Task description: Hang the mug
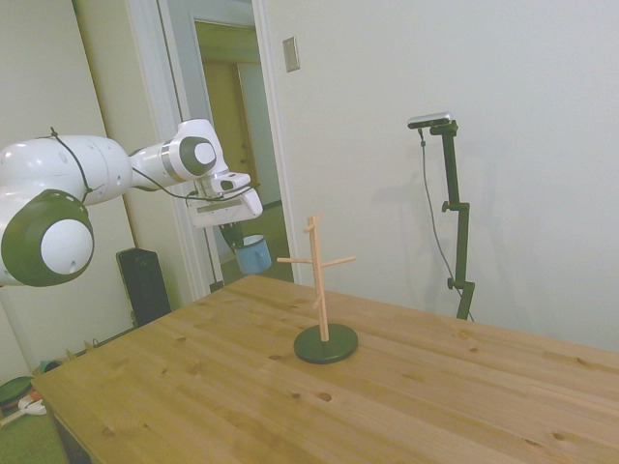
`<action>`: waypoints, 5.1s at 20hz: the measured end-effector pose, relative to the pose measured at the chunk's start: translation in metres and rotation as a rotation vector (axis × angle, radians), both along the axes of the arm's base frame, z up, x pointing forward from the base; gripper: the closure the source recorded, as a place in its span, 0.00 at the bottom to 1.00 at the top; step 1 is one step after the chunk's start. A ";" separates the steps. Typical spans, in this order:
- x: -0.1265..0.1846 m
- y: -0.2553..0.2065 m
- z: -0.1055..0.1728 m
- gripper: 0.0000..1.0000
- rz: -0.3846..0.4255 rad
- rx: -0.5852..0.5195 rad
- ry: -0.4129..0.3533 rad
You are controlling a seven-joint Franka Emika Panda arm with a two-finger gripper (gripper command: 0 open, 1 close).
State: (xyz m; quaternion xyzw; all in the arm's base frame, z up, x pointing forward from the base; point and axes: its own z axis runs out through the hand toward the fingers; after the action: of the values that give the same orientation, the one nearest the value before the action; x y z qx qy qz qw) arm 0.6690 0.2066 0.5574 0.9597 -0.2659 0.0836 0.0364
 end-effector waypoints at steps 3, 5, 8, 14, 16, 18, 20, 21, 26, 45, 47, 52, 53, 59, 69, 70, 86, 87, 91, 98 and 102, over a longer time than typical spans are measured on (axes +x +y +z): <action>0.004 0.000 -0.006 1.00 -0.002 -0.002 0.006; 0.006 -0.001 -0.008 1.00 -0.004 -0.001 0.006; 0.008 -0.005 -0.005 1.00 -0.011 0.003 -0.001; 0.014 -0.016 -0.004 1.00 -0.033 0.012 0.011; 0.016 -0.017 -0.006 1.00 -0.036 0.012 0.015; 0.017 -0.016 -0.006 1.00 -0.040 0.014 0.017; 0.017 -0.015 -0.003 1.00 -0.045 0.016 0.015; 0.017 -0.015 -0.001 1.00 -0.050 0.017 0.014; 0.013 -0.013 0.006 1.00 -0.105 0.038 0.021; 0.010 -0.036 0.016 1.00 -0.228 0.090 0.063; 0.010 -0.039 0.017 1.00 -0.235 0.092 0.062; 0.010 -0.053 0.021 1.00 -0.257 0.100 0.072; 0.009 -0.054 0.021 1.00 -0.259 0.101 0.073; 0.009 -0.065 0.018 1.00 -0.277 0.102 0.087; 0.006 -0.081 0.026 1.00 -0.299 0.107 0.077; 0.006 -0.083 0.026 1.00 -0.302 0.107 0.077; 0.011 -0.110 0.022 1.00 -0.333 0.121 0.089; 0.011 -0.112 0.022 1.00 -0.333 0.121 0.089; 0.013 -0.122 0.021 1.00 -0.331 0.121 0.090; 0.016 -0.129 0.020 0.00 -0.331 0.120 0.095; 0.018 -0.135 0.021 0.00 -0.339 0.123 0.091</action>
State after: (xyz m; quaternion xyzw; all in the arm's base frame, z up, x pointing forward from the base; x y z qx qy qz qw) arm 0.6866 0.0717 0.5780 0.9044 -0.4264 0.0165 0.0033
